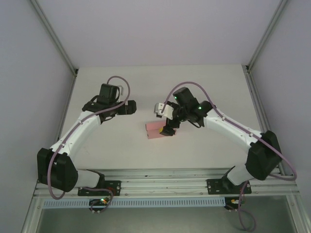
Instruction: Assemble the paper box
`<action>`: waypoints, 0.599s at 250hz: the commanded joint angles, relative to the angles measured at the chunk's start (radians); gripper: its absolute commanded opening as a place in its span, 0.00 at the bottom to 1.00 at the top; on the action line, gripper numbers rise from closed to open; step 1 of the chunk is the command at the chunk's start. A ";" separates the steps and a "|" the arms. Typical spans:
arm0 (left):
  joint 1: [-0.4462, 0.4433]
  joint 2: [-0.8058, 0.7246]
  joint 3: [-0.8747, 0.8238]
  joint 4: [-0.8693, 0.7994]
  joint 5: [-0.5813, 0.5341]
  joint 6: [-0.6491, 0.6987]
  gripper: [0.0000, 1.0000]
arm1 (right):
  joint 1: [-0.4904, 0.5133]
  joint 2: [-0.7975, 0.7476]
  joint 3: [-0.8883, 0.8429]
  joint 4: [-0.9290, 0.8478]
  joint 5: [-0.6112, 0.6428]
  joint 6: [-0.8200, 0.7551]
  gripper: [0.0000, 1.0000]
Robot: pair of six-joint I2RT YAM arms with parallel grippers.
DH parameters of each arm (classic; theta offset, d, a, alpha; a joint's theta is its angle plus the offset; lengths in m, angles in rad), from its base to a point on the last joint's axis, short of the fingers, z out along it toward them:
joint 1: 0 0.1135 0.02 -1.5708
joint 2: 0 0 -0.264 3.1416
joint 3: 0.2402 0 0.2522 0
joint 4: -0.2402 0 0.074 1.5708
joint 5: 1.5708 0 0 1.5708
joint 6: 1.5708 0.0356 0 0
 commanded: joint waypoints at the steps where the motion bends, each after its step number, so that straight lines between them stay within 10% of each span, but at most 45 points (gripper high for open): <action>1: 0.014 -0.034 -0.018 -0.038 -0.041 0.026 1.00 | 0.009 0.095 0.092 -0.265 0.040 -0.232 1.00; 150: 0.050 -0.092 -0.109 -0.026 -0.033 -0.012 1.00 | 0.103 0.404 0.349 -0.418 0.340 -0.298 0.96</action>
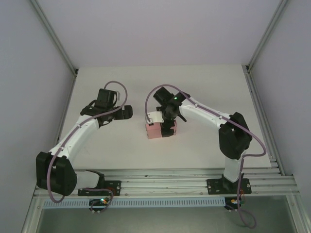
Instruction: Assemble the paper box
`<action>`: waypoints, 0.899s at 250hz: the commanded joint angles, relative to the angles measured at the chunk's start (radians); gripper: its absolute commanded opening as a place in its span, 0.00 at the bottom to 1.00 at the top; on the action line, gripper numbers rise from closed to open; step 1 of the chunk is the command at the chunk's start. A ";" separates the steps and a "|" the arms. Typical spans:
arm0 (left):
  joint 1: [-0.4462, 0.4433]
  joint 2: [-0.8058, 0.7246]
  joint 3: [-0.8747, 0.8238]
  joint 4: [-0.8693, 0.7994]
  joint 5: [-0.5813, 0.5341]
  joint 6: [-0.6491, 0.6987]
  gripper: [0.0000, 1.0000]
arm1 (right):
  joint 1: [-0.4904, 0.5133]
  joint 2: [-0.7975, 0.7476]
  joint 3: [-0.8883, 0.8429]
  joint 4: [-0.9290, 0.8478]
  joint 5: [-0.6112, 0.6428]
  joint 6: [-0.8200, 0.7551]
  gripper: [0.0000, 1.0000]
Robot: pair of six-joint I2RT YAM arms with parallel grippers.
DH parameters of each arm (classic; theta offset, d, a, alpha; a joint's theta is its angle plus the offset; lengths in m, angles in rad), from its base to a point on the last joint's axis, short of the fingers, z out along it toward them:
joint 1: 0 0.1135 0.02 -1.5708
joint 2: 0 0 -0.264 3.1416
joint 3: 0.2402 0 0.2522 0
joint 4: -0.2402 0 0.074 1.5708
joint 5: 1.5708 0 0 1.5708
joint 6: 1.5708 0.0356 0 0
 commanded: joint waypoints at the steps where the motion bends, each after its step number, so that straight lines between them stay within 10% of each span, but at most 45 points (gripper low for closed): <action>1: 0.015 -0.043 -0.019 -0.008 -0.009 -0.018 1.00 | 0.016 0.046 0.028 -0.061 0.076 -0.014 0.96; 152: 0.040 -0.068 -0.064 0.021 0.035 -0.039 1.00 | 0.028 0.168 0.073 -0.060 0.107 -0.019 0.84; 225: 0.043 -0.071 -0.072 0.019 0.042 -0.049 1.00 | 0.035 0.165 0.078 -0.054 0.109 -0.013 0.47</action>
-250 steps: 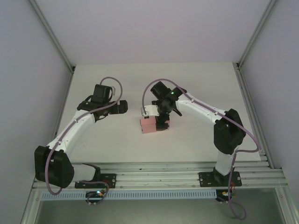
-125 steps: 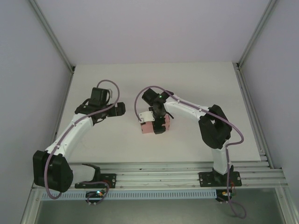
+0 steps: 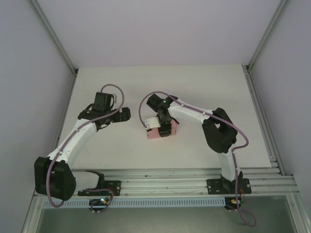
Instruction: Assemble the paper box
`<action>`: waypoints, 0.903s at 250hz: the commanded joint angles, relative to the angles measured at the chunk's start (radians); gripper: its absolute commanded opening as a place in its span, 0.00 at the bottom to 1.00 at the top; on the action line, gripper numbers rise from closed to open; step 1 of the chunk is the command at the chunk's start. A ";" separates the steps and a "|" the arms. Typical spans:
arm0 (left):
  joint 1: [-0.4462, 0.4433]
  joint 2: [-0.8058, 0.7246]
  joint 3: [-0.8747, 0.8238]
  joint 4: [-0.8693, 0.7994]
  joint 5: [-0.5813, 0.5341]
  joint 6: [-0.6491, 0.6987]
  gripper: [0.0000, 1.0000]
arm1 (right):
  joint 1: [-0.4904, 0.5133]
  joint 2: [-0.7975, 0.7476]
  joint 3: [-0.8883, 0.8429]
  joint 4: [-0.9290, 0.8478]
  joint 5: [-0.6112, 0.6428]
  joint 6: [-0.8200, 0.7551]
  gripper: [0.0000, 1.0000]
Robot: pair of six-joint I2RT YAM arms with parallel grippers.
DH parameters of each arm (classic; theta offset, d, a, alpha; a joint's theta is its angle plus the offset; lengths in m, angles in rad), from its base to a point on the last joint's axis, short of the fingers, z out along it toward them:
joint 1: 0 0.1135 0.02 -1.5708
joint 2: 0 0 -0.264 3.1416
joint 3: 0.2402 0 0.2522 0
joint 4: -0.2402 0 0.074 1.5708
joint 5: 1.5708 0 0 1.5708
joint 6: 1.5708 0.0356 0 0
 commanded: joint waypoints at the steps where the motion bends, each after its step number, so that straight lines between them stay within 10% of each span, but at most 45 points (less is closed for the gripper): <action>1: 0.013 -0.022 -0.009 0.000 0.015 -0.023 1.00 | 0.007 -0.002 0.015 -0.011 0.010 -0.006 0.47; 109: 0.016 -0.032 -0.011 -0.003 0.006 -0.023 1.00 | 0.007 -0.124 -0.097 0.224 0.167 0.093 0.25; 226: 0.018 -0.030 -0.015 0.017 0.017 -0.035 1.00 | -0.033 -0.120 -0.329 0.914 0.620 -0.011 0.32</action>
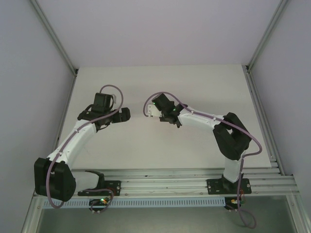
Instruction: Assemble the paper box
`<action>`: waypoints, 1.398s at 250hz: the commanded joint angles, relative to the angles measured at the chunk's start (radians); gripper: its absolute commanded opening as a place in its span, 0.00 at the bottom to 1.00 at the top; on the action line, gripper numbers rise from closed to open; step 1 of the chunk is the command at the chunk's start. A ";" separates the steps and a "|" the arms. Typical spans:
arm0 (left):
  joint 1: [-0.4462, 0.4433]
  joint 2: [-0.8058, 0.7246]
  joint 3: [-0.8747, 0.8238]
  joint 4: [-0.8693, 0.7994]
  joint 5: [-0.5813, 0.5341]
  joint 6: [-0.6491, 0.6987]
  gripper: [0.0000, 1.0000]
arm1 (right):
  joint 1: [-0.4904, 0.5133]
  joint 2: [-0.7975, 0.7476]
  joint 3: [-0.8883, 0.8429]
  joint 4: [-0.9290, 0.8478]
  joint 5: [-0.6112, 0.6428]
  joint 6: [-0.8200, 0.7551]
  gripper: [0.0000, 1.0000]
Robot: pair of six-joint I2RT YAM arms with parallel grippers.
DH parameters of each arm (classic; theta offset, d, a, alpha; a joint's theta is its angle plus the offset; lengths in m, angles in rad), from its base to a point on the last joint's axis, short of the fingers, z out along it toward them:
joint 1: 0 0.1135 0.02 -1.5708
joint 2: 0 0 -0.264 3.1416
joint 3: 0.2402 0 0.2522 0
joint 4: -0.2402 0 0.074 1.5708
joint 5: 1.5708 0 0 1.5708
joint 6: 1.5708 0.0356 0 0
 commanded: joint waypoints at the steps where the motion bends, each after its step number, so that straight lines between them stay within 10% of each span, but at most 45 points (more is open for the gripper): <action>1: 0.011 -0.022 -0.002 0.009 0.010 -0.016 1.00 | -0.012 0.053 -0.019 0.221 0.128 -0.088 0.32; 162: 0.011 -0.060 -0.022 -0.014 -0.004 -0.014 1.00 | -0.032 0.115 -0.107 0.247 0.056 -0.159 0.37; 260: 0.011 -0.066 -0.025 -0.017 0.009 -0.013 1.00 | -0.015 0.002 -0.069 -0.103 -0.187 0.000 0.99; 350: 0.011 -0.069 -0.001 -0.031 -0.015 0.006 1.00 | -0.028 -0.254 -0.113 -0.201 -0.428 0.100 1.00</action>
